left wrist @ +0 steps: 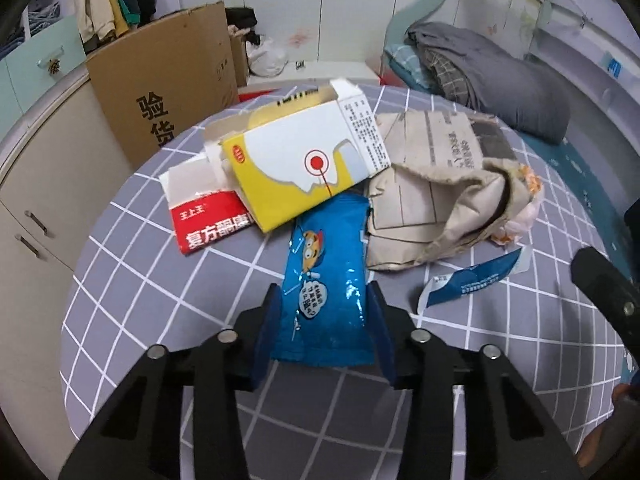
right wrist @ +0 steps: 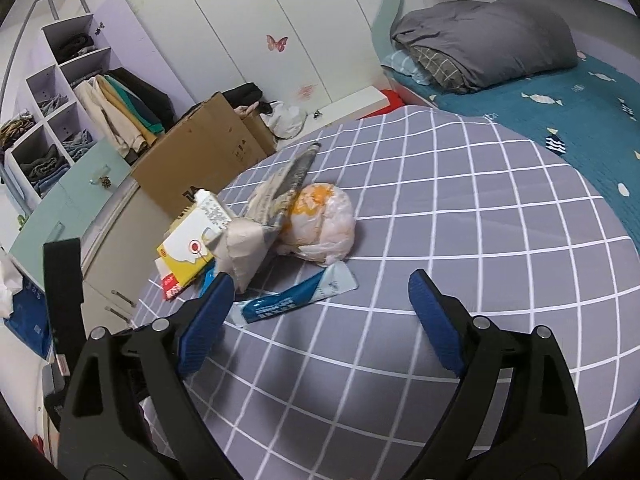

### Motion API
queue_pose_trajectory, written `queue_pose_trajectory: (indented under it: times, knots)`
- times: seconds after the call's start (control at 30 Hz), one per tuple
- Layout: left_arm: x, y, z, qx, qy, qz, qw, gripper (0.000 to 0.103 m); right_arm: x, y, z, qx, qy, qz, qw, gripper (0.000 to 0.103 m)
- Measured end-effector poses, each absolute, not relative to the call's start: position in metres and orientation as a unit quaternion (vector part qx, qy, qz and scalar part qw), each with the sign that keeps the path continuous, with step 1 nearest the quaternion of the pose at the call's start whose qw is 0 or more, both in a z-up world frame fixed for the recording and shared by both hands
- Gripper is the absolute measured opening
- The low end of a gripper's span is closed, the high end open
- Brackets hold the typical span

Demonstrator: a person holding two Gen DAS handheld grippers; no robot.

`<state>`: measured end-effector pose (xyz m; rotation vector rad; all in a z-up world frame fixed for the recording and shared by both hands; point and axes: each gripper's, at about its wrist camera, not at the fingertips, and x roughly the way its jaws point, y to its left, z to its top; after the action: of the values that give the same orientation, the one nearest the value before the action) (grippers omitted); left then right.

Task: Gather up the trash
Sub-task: 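Grasp the blue snack wrapper with the left tool while the right tool grasps the newspaper bag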

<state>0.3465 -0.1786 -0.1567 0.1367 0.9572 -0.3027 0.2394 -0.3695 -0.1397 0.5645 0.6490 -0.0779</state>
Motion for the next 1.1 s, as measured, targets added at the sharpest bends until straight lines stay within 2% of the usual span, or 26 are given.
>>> queue_pose_trajectory:
  times: [0.03, 0.33, 0.73, 0.83, 0.9, 0.93, 1.03, 1.1]
  knots:
    - [0.343, -0.176, -0.153, 0.064, 0.450, -0.151, 0.878, 0.012, 0.240, -0.368, -0.139, 0.276, 0.313, -0.035, 0.908, 0.087]
    - [0.326, -0.150, -0.124, 0.011, 0.418, -0.189, 0.888, 0.003, 0.255, -0.361, -0.131, 0.334, 0.308, -0.002, 0.891, 0.087]
    - [0.320, -0.111, -0.085, -0.050, 0.361, -0.191, 0.911, 0.003, 0.298, -0.348, -0.128, 0.374, 0.324, -0.005, 0.869, 0.087]
    - [0.326, -0.106, -0.086, -0.050, 0.363, -0.188, 0.911, 0.003, 0.306, -0.348, -0.129, 0.378, 0.330, -0.011, 0.865, 0.078]
    - [0.328, -0.103, -0.089, -0.054, 0.365, -0.193, 0.909, 0.003, 0.311, -0.347, -0.132, 0.381, 0.337, -0.016, 0.861, 0.077]
    - [0.329, -0.101, -0.090, -0.056, 0.365, -0.194, 0.909, 0.003, 0.313, -0.347, -0.133, 0.380, 0.339, -0.017, 0.860, 0.072]
    - [0.329, -0.097, -0.092, -0.058, 0.368, -0.192, 0.908, 0.003, 0.317, -0.345, -0.135, 0.364, 0.351, -0.029, 0.862, 0.042]
    - [0.330, -0.094, -0.093, -0.063, 0.371, -0.193, 0.906, 0.003, 0.317, -0.345, -0.137, 0.356, 0.353, -0.032, 0.865, 0.040]
